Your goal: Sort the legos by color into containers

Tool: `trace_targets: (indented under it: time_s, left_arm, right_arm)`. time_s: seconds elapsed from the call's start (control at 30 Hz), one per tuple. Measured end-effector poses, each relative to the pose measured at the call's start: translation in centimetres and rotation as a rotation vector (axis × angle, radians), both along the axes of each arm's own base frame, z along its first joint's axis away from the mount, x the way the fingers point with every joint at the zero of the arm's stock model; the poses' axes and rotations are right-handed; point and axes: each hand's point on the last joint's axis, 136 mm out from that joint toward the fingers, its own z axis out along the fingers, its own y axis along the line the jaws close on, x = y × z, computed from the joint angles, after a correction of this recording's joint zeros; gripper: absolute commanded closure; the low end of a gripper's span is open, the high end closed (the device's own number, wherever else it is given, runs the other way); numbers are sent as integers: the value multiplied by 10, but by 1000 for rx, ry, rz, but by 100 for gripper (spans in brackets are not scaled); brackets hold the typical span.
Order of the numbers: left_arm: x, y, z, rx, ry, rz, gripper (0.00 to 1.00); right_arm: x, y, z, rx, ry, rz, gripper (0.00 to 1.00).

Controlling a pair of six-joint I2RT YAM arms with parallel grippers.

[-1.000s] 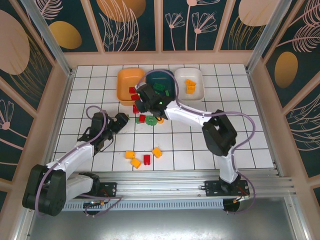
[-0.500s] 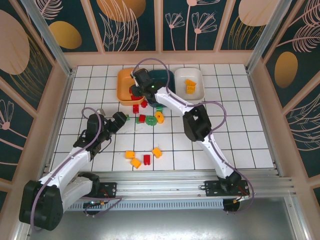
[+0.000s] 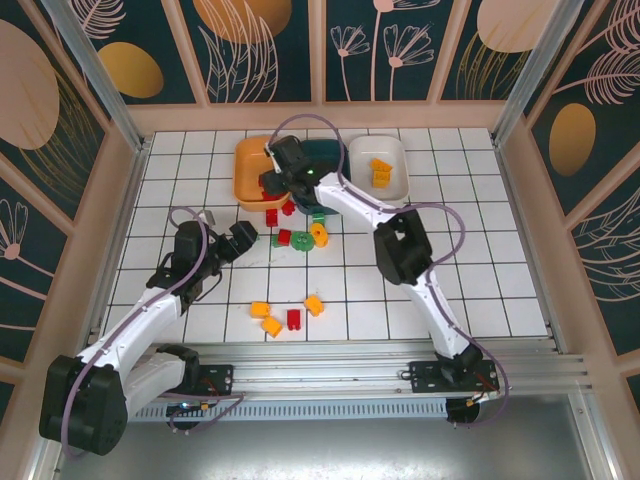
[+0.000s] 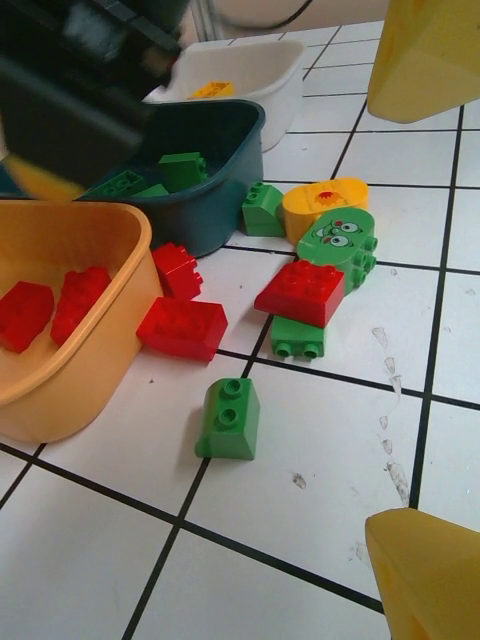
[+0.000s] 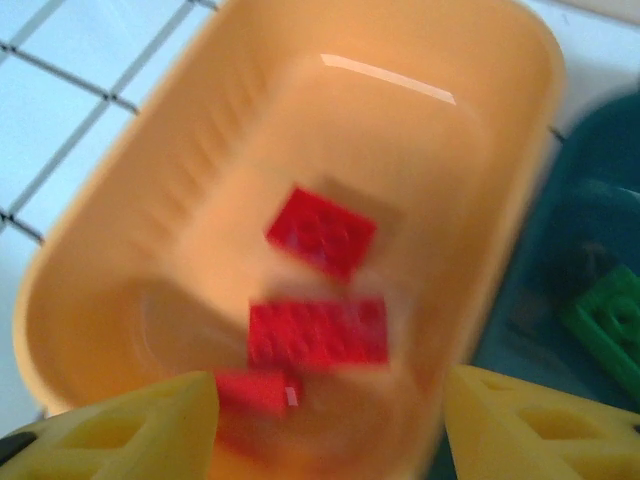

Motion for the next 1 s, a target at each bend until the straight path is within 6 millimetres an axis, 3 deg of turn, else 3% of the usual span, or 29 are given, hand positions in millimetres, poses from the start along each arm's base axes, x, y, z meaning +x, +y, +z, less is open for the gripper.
trace_targets:
  time_s: [0.13, 0.3, 0.37, 0.57, 0.7, 0.83, 1.0]
  left_arm:
    - [-5, 0, -13, -4, 16, -2, 2]
    - [-12, -4, -37, -25, 70, -21, 6]
    - [-12, -7, -38, -39, 67, -31, 6]
    - [-10, -8, -37, -50, 39, -36, 5]
    - [-13, -7, -43, -51, 51, -33, 5]
    - [-14, -7, -45, -52, 57, -32, 5]
    - [-15, -9, -45, -56, 63, -41, 5]
  right_arm:
    - [-51, -47, 13, -4, 21, -37, 42]
    - [-112, -82, 23, 43, 34, -47, 43]
    - [-137, -88, 13, 33, 56, -26, 40]
    - [-235, -90, -45, -91, 186, 113, 28]
    - [-288, -91, -64, -159, 254, 181, 26]
    - [-317, -92, -74, -190, 290, 214, 27]
    - [-323, -99, -81, -210, 306, 199, 30]
